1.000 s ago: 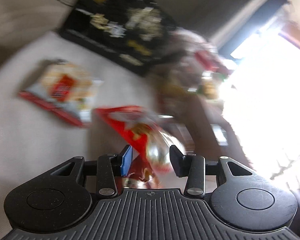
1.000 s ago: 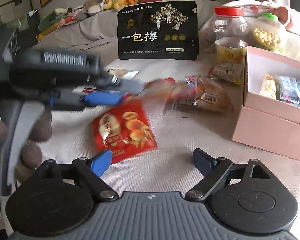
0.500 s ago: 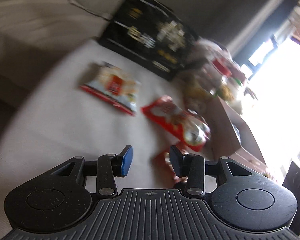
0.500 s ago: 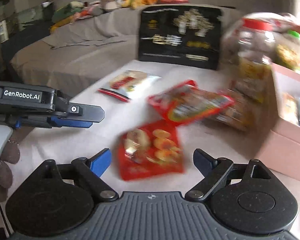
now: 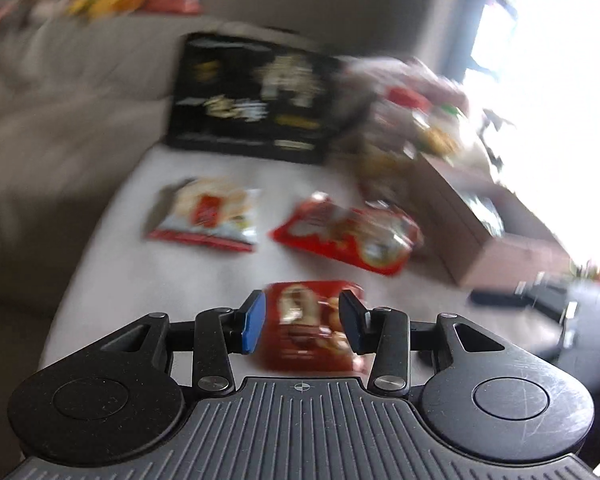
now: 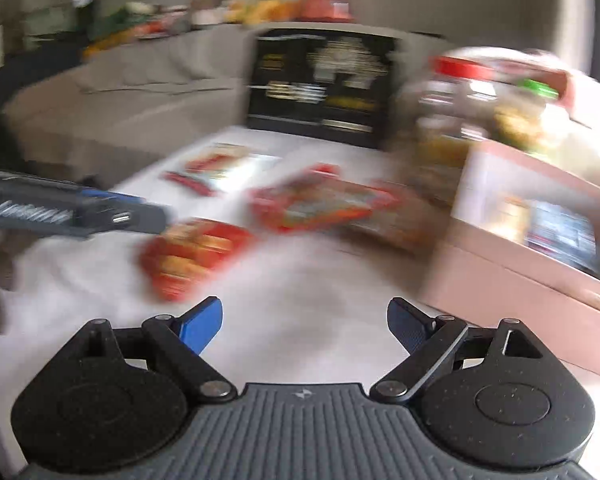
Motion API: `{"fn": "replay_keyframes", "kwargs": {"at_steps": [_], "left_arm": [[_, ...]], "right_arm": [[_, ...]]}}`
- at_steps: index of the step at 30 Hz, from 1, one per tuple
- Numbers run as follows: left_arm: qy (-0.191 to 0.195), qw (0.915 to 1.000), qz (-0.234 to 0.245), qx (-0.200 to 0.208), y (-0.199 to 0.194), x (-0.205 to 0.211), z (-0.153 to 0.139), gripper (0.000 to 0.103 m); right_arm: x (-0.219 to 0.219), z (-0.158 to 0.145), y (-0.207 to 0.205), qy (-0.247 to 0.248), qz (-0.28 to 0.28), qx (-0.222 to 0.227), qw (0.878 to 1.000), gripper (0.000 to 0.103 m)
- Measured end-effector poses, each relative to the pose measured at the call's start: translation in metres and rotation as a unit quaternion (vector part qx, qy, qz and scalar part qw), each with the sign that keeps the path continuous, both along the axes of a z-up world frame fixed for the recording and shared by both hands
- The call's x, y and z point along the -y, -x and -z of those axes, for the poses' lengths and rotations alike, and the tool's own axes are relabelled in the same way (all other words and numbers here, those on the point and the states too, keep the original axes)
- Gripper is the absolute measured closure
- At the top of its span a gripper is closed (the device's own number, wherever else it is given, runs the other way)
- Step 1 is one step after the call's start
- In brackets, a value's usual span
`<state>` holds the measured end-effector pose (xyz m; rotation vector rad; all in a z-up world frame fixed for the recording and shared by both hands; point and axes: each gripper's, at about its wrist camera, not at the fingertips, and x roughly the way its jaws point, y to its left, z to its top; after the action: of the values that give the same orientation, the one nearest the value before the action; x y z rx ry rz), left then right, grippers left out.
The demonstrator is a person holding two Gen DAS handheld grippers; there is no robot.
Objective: Organize snacks
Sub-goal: 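Grasp the red quail egg bag with the left gripper and lift it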
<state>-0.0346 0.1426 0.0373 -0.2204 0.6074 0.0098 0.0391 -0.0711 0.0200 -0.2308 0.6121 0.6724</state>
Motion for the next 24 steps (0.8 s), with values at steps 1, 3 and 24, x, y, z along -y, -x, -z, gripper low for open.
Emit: {"fn": "replay_keyframes", "kwargs": {"at_steps": [1,3,24], "left_arm": [[-0.022,0.9997,0.011,-0.006,-0.004,0.01,0.001,0.057],[-0.049,0.9982,0.027,-0.022,-0.013,0.025,0.004,0.057],[-0.069,0.9968,-0.017,-0.037,-0.022,0.029,0.012,0.04]], "right_arm": [[0.01,0.002,-0.003,0.003,0.019,0.003,1.0,0.012],[0.029,0.006,-0.011,0.001,0.054,-0.001,0.999,0.012],[0.051,0.016,-0.024,-0.04,0.086,-0.042,0.995,0.012]]}}
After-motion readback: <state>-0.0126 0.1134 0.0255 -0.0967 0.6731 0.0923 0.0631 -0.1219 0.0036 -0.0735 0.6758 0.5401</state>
